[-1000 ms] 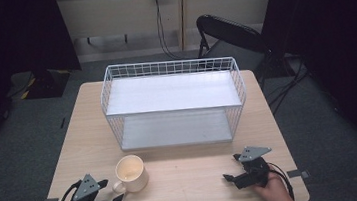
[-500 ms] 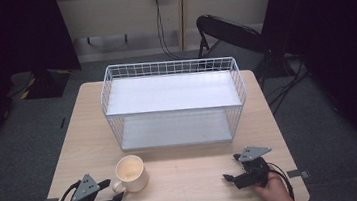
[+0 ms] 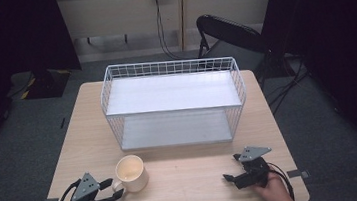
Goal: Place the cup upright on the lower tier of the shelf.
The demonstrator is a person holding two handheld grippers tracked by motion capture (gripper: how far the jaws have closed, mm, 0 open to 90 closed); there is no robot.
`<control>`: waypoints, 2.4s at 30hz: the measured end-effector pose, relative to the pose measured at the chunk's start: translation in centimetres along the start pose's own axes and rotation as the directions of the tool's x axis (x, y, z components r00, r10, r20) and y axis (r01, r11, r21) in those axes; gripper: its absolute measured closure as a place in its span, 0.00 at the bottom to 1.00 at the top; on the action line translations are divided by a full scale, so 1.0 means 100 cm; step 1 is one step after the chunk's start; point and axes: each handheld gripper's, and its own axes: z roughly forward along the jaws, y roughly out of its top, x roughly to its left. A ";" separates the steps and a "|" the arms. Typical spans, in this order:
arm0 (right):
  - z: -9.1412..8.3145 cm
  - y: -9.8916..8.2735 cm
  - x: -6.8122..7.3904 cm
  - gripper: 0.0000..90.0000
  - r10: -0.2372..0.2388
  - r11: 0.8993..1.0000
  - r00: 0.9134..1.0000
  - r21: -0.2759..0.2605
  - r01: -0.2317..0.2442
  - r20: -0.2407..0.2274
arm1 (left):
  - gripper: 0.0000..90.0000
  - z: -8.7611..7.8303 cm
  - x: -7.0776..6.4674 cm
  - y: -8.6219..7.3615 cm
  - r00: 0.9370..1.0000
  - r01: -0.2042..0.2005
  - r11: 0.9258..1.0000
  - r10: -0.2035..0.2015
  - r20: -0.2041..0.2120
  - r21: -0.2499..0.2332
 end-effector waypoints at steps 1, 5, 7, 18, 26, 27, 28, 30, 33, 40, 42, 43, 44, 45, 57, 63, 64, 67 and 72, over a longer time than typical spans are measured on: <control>0.000 0.000 0.000 0.16 0.000 1.000 1.000 0.000 0.000 0.000 | 0.51 0.000 0.000 0.000 1.000 -0.002 1.000 0.002 -0.005 -0.001; 0.000 0.000 0.000 0.16 0.000 1.000 1.000 0.000 0.000 0.000 | 0.53 0.000 0.000 0.002 1.000 0.006 1.000 -0.007 -0.007 -0.009; 0.000 0.000 0.000 0.16 0.000 1.000 1.000 0.000 0.000 0.000 | 0.53 0.001 0.000 0.002 1.000 0.008 1.000 -0.008 -0.006 -0.008; 0.000 0.000 0.000 0.16 0.000 1.000 1.000 0.000 0.000 0.001 | 0.64 0.002 -0.001 0.004 1.000 0.010 1.000 -0.010 -0.006 -0.014; 0.000 0.000 0.000 0.16 0.001 1.000 1.000 0.000 -0.001 0.002 | 0.70 0.000 0.000 0.004 1.000 0.023 0.999 -0.023 0.001 -0.023; 0.000 0.000 0.000 0.16 0.001 1.000 1.000 0.000 -0.001 0.002 | 0.71 0.000 0.000 0.004 1.000 0.024 0.999 -0.024 -0.001 -0.022; 0.000 0.000 0.000 0.16 0.001 1.000 1.000 0.000 -0.001 0.002 | 0.71 0.000 0.000 0.004 1.000 0.024 0.999 -0.024 -0.001 -0.022; 0.000 0.000 0.000 0.16 0.001 1.000 1.000 0.000 -0.001 0.002 | 0.72 0.000 -0.001 0.004 1.000 0.028 0.999 -0.028 0.001 -0.019; 0.000 0.000 0.000 0.16 0.001 1.000 1.000 0.000 -0.001 0.002 | 0.74 0.002 -0.001 0.004 0.999 0.037 0.999 -0.037 0.010 -0.019; 0.000 0.000 0.000 0.16 0.002 1.000 1.000 0.000 -0.002 0.003 | 0.81 0.002 -0.002 0.004 1.000 0.030 0.999 -0.030 0.009 -0.015; 0.000 0.000 0.000 0.16 0.003 1.000 1.000 0.000 -0.003 0.004 | 0.83 0.002 -0.002 0.004 0.999 0.032 0.999 -0.032 0.007 -0.014; 0.000 0.000 0.000 0.16 0.003 1.000 1.000 0.000 -0.003 0.004 | 0.84 0.002 -0.002 0.004 1.000 0.024 1.000 -0.024 -0.001 -0.013; 0.000 0.000 0.000 0.16 0.003 1.000 1.000 0.000 -0.003 0.004 | 0.85 0.002 -0.002 0.005 1.000 0.021 1.000 -0.021 -0.001 -0.012; 0.000 0.000 0.000 0.16 0.003 1.000 1.000 0.000 -0.003 0.004 | 0.85 0.003 -0.002 0.004 1.000 0.019 1.000 -0.019 -0.004 -0.014; 0.000 0.000 0.000 0.16 0.003 1.000 1.000 0.000 -0.003 0.004 | 0.88 0.004 -0.006 0.007 1.000 -0.023 1.000 0.023 -0.018 0.004; 0.000 0.000 0.000 0.16 0.003 1.000 1.000 0.000 -0.003 0.004 | 0.89 0.004 -0.006 0.008 0.999 -0.030 1.000 0.031 -0.026 0.008; 0.000 0.000 0.000 0.16 0.003 1.000 1.000 0.000 -0.003 0.004 | 0.89 0.004 -0.006 0.008 0.999 -0.029 1.000 0.029 -0.030 0.008; 0.000 0.000 0.000 0.16 0.003 1.000 1.000 0.000 -0.003 0.004 | 0.89 0.004 -0.006 0.008 0.999 -0.029 1.000 0.029 -0.037 0.004; 0.000 0.000 0.000 0.16 0.003 1.000 1.000 0.000 -0.003 0.004 | 0.89 0.001 -0.004 0.008 0.998 -0.024 1.000 0.024 -0.058 -0.001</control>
